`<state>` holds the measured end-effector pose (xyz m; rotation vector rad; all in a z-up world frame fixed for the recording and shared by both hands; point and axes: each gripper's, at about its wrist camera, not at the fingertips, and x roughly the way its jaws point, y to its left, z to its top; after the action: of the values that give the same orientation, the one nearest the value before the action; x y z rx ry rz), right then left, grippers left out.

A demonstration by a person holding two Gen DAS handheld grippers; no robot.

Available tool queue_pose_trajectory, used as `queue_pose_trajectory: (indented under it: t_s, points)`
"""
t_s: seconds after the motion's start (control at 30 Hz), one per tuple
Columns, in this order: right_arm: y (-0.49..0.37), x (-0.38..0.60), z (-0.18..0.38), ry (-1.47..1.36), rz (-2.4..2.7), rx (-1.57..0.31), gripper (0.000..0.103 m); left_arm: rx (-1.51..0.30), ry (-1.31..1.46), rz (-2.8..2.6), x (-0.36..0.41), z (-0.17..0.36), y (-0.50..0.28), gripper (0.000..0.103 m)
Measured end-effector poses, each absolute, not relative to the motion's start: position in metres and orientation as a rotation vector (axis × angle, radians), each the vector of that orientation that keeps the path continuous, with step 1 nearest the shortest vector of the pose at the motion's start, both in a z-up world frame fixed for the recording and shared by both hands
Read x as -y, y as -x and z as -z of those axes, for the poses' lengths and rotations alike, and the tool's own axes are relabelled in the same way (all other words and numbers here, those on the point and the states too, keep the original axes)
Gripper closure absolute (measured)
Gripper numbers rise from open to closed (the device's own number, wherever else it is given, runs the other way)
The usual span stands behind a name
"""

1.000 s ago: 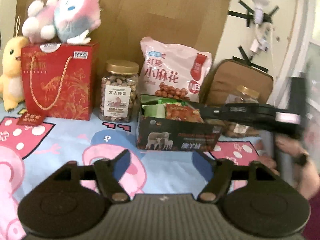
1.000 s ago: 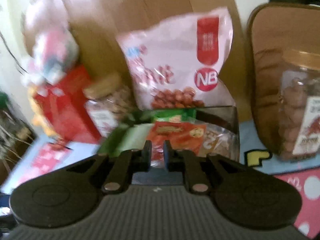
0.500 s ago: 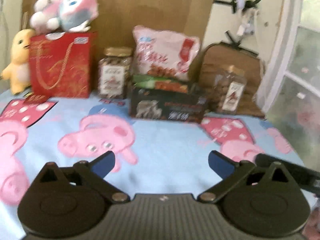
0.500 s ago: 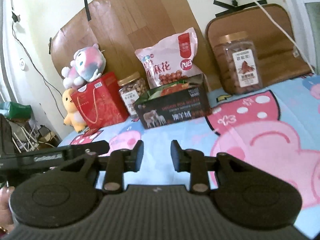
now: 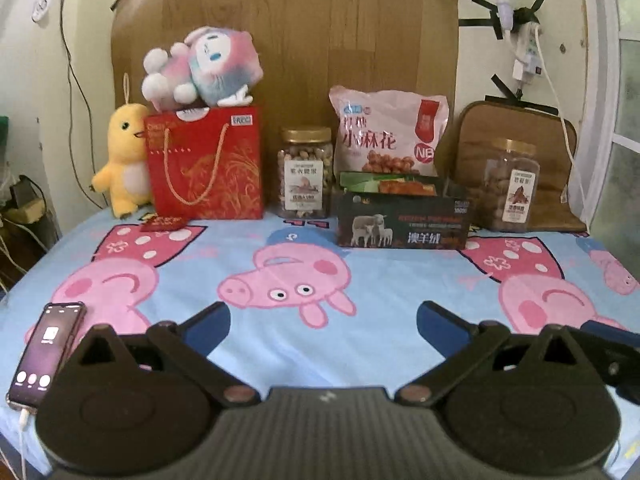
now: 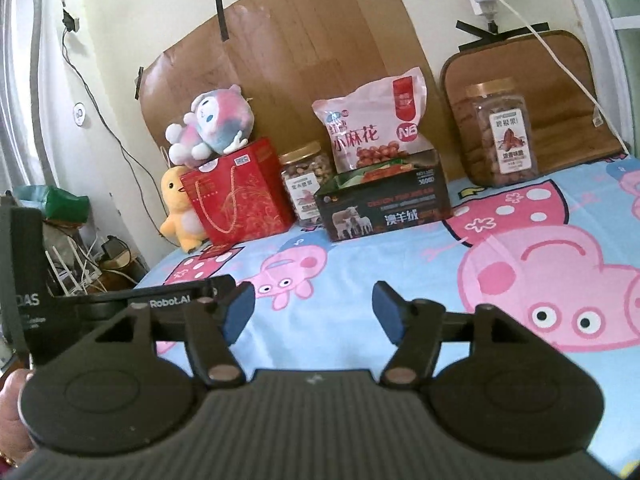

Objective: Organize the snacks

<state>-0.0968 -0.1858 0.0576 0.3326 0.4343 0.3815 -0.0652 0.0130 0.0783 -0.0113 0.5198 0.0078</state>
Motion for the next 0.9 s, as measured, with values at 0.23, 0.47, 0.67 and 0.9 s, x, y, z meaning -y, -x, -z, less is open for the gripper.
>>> queue_pose_trajectory:
  t_s: [0.23,0.47,0.67,0.9]
  points:
    - [0.106,0.186,-0.058,-0.339,-0.376,-0.420,0.033,-0.515,-0.030,-0.041,-0.004,-0.078,0.073,0.000]
    - [0.109,0.189,-0.054,-0.343,-0.346,-0.423,0.027,-0.566,-0.028,-0.020,-0.002,-0.074,0.070,0.000]
    - [0.108,0.193,-0.049,-0.349,-0.283,-0.433,0.011,-0.591,-0.028,0.013,0.002,-0.072,0.071,0.000]
    - [0.109,0.193,-0.045,-0.333,-0.226,-0.436,0.000,-0.596,-0.068,0.027,0.008,-0.070,0.070,0.000]
